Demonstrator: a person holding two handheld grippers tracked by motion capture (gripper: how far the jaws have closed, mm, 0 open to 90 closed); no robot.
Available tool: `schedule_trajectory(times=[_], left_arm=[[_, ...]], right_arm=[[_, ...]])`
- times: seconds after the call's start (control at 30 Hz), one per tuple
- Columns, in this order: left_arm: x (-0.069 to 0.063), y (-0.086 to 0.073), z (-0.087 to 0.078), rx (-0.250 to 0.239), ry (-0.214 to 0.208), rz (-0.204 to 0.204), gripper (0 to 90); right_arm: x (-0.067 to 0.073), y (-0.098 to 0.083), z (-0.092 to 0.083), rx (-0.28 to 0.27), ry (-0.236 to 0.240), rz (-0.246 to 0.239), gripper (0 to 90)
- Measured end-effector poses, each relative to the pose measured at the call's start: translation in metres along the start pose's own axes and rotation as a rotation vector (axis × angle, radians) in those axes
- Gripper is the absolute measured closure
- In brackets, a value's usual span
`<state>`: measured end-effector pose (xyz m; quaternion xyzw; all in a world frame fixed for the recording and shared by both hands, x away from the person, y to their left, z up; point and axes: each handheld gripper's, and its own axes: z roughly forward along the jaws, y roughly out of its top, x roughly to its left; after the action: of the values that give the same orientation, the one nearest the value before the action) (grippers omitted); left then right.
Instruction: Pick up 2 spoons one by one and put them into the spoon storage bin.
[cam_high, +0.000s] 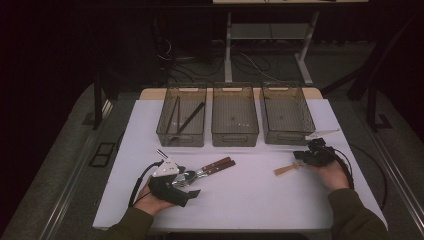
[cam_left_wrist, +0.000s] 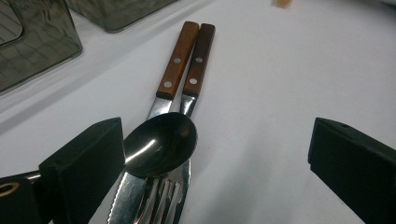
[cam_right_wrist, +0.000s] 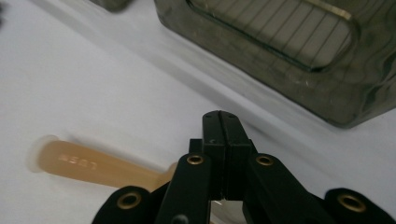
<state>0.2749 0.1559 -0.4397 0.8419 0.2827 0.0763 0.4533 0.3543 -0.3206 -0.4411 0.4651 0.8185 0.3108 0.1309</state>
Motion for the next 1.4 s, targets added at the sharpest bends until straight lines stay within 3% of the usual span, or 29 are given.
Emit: schedule_trajectory(times=[0.5, 1.4], left_arm=[[0.0, 0.0, 0.0, 0.002, -0.008, -0.003, 2.8], [-0.001, 0.0, 0.0, 0.002, -0.012, -0.005, 2.8]], right_arm=[[-0.003, -0.003, -0.003, 0.056, -0.011, 0.003, 89.9], [0.006, -0.018, -0.021, 0.132, -0.019, -0.037, 89.9]])
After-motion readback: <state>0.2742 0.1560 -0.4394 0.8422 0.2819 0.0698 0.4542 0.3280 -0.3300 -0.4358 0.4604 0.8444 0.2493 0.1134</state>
